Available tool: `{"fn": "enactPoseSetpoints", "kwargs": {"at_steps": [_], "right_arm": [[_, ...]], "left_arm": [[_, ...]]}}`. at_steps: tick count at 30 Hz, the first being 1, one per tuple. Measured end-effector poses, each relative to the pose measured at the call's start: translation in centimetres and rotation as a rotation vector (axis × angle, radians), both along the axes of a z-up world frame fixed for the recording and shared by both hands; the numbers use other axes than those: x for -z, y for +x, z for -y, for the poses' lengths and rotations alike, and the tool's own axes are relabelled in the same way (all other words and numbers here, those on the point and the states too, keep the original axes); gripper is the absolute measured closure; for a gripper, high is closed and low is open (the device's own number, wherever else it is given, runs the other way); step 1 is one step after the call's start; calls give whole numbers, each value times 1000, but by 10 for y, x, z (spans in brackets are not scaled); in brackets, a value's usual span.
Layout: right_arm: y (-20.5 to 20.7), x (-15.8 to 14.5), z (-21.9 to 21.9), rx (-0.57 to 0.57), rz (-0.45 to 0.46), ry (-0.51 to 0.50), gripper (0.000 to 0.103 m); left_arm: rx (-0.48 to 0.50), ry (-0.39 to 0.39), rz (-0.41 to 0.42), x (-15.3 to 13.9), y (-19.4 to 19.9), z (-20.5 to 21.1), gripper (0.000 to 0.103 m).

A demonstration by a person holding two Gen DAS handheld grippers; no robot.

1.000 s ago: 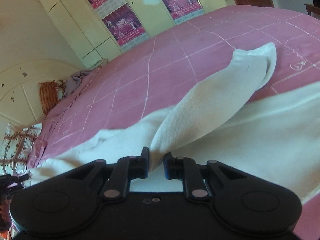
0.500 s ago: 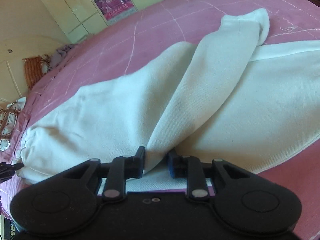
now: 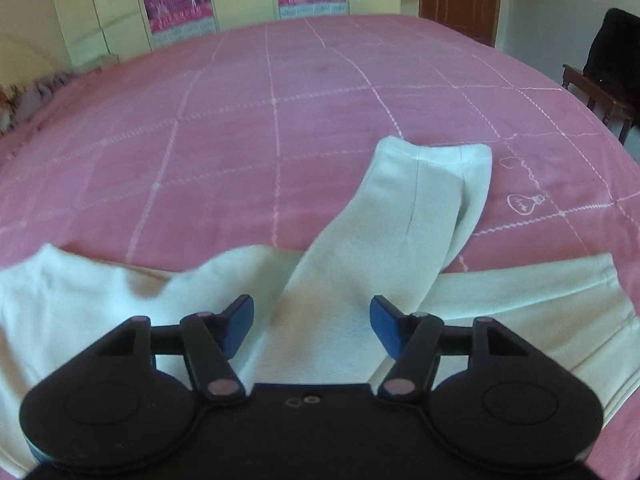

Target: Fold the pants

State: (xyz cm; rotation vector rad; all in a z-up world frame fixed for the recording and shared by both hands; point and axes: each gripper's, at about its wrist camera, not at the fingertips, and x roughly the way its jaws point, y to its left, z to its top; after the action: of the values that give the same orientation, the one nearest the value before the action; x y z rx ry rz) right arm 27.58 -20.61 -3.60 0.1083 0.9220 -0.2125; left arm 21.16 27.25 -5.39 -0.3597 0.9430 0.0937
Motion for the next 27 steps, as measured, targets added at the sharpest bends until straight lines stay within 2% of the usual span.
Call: {"fn": "enactPoseSetpoints", "kwargs": {"at_steps": [1, 2, 4, 7, 8, 10, 12, 13, 14, 17, 20, 24, 27], "right_arm": [[4, 4, 3, -13, -24, -24, 56], [-1, 6, 8, -29, -26, -35, 97], [-18, -2, 18, -45, 18, 3, 100], [-63, -20, 30, -29, 109, 13, 100], [-82, -22, 36, -7, 127, 19, 100], [-111, -5, 54, 42, 117, 67, 99], [-124, 25, 75, 87, 41, 116, 98], [-134, 28, 82, 83, 76, 162, 97], [-142, 24, 86, 74, 106, 175, 84], [-159, -2, 90, 41, 223, 138, 72], [-146, -21, 92, -5, 274, 103, 65], [-99, -31, 77, -88, 273, 16, 48], [-72, -26, 60, -151, 239, -68, 47]], "left_arm": [[2, -1, 1, 1, -2, 0, 84], [0, -8, 5, 1, -4, -1, 84], [-6, -36, 10, 3, -7, -6, 84], [-35, -97, 19, 9, -11, -15, 84], [-43, -101, 19, 10, -12, -15, 81], [-61, -108, 21, 14, -13, -17, 74], [-72, -125, 28, 12, -16, -20, 73], [-83, -122, 34, 7, -21, -22, 73], [-90, -99, 46, 0, -26, -22, 73], [-105, -28, 103, -25, -41, -23, 73], [-96, -19, 137, -40, -38, -18, 73], [-72, -32, 113, -37, -25, -1, 73], [-101, -43, 101, -28, -25, 7, 73]]}}
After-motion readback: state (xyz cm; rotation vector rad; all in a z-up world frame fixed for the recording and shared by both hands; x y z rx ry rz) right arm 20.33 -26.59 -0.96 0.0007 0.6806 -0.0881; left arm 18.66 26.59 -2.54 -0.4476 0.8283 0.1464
